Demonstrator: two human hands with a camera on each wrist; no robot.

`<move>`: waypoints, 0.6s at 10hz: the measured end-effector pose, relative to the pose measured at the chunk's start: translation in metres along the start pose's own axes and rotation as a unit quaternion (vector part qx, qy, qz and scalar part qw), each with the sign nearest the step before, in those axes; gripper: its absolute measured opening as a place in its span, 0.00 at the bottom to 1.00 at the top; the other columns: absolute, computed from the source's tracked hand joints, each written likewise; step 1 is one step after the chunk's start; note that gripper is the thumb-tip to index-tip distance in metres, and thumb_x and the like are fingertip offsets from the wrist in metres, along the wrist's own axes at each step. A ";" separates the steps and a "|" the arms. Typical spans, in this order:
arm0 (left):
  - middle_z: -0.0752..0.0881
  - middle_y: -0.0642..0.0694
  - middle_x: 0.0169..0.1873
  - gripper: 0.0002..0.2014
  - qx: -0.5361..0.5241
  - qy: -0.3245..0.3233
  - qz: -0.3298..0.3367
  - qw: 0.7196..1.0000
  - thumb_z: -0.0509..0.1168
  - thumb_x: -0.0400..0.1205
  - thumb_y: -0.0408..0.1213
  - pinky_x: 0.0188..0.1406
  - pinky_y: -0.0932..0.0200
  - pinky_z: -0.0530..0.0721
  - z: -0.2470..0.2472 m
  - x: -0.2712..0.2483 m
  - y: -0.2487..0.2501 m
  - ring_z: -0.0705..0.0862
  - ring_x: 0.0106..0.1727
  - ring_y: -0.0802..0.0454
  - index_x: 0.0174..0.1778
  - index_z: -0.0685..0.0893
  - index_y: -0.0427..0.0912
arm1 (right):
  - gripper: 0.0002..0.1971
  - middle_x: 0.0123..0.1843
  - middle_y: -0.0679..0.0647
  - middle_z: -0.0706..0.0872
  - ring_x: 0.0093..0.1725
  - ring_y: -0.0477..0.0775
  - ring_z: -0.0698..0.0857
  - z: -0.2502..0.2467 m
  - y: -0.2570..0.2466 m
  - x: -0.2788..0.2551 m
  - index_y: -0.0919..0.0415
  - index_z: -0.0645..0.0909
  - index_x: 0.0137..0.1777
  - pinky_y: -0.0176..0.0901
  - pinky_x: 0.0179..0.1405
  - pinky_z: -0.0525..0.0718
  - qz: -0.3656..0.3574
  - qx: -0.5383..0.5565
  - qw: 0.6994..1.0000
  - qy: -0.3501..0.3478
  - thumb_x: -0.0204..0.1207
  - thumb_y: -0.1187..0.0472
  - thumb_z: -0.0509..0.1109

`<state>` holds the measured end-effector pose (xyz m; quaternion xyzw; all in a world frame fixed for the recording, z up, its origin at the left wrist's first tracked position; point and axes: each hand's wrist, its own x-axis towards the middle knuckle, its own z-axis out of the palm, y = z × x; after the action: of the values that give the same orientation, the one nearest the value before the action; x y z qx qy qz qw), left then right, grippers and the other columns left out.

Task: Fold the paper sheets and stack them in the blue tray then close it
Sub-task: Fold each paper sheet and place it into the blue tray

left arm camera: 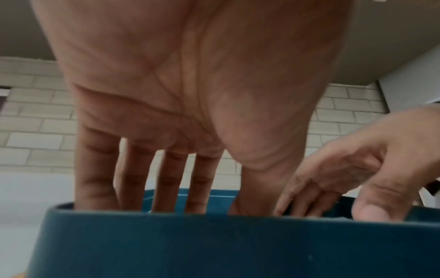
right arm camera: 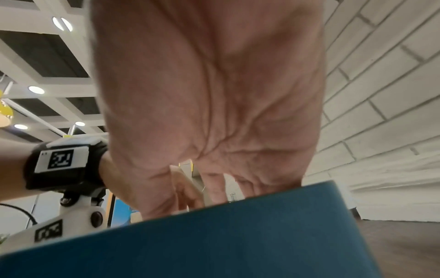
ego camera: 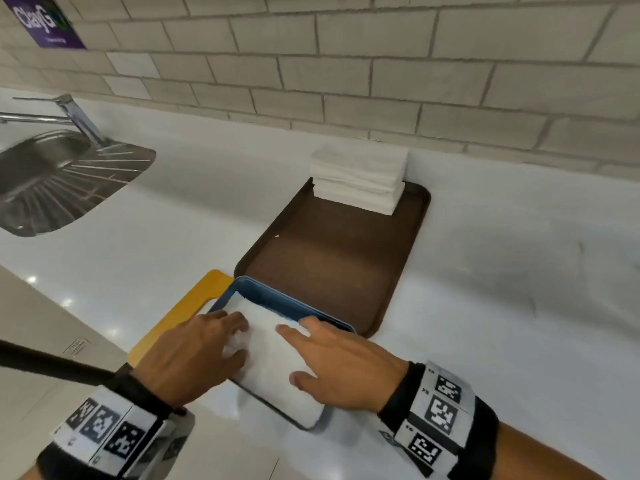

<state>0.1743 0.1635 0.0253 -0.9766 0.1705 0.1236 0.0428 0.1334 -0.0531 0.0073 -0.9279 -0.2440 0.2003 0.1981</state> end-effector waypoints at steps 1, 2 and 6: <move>0.84 0.68 0.52 0.14 -0.027 0.014 -0.021 0.999 0.69 0.79 0.57 0.48 0.53 0.88 -0.004 0.000 -0.002 0.89 0.51 0.57 0.61 0.79 0.66 | 0.26 0.78 0.64 0.67 0.71 0.65 0.75 -0.005 0.003 -0.018 0.55 0.63 0.81 0.63 0.64 0.81 -0.031 0.034 0.998 0.046 0.85 0.54 0.62; 0.82 0.73 0.40 0.16 -0.058 0.097 -0.052 0.992 0.76 0.73 0.56 0.38 0.48 0.90 -0.015 0.005 -0.003 0.89 0.40 0.59 0.51 0.78 0.75 | 0.23 0.79 0.55 0.69 0.63 0.52 0.78 -0.020 0.018 -0.055 0.52 0.69 0.79 0.54 0.65 0.81 -0.062 0.115 0.978 0.162 0.85 0.56 0.63; 0.89 0.66 0.40 0.07 -0.178 0.065 0.221 0.957 0.72 0.79 0.49 0.49 0.52 0.89 -0.085 0.070 0.303 0.88 0.42 0.64 0.52 0.87 0.63 | 0.26 0.79 0.59 0.67 0.77 0.62 0.66 -0.025 0.320 -0.330 0.55 0.67 0.80 0.52 0.73 0.71 0.499 0.031 0.849 0.174 0.83 0.54 0.64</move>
<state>0.1534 -0.1542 0.0770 -0.9124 0.3592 0.0943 -0.1718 0.0006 -0.4925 -0.0295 -0.9378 0.2963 0.1146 0.1398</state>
